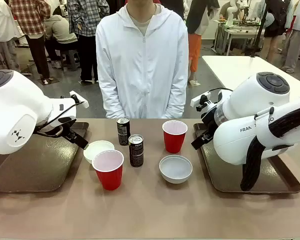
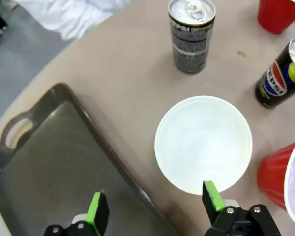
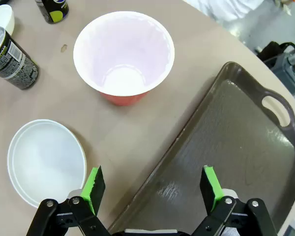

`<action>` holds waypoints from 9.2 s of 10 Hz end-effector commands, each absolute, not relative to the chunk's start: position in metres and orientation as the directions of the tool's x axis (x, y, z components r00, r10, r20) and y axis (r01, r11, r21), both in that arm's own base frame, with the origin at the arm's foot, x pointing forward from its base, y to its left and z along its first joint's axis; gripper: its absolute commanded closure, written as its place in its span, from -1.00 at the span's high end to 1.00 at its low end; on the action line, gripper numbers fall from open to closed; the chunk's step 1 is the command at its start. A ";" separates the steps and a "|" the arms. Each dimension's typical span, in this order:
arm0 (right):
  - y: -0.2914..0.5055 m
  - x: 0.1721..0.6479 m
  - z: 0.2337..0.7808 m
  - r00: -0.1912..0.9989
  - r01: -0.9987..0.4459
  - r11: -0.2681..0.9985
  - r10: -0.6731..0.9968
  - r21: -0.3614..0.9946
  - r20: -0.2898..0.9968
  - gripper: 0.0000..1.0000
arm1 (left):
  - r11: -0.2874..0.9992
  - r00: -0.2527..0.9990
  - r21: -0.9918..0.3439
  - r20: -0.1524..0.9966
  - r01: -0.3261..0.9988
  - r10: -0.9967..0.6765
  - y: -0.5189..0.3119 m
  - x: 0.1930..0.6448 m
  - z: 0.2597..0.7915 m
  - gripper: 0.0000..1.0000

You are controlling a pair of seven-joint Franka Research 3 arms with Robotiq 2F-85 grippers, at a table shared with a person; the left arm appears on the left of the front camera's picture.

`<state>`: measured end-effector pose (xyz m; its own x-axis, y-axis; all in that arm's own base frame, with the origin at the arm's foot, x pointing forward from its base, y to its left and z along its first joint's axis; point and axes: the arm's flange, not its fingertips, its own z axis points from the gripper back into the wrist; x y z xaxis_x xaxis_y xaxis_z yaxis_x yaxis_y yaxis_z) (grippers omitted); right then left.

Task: Prepare tableware on both trays.
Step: Pick up a Picnic Bowl from the table and place it on a Handle tray.

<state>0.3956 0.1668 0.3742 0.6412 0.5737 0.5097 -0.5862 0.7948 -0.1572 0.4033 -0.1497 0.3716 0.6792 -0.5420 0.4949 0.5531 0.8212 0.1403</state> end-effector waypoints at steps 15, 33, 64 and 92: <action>0.164 0.371 0.391 0.662 -0.578 0.801 0.570 -0.154 0.487 1.00 | 0.809 0.712 0.069 0.434 0.584 -0.552 -0.134 0.372 0.404 1.00; -0.007 0.300 0.451 0.918 -0.366 0.570 0.092 0.736 0.385 1.00 | 0.574 0.911 -0.708 0.340 0.411 -0.233 0.023 0.339 0.474 1.00; -0.053 0.282 0.473 0.983 -0.147 0.643 0.010 0.752 0.184 1.00 | 0.544 0.981 -0.828 0.190 0.136 0.045 0.161 0.300 0.446 1.00; 0.225 0.403 0.339 0.982 -0.135 0.985 0.119 0.107 0.145 -0.17 | 0.544 0.981 -0.828 0.190 0.136 0.045 0.161 0.300 0.446 1.00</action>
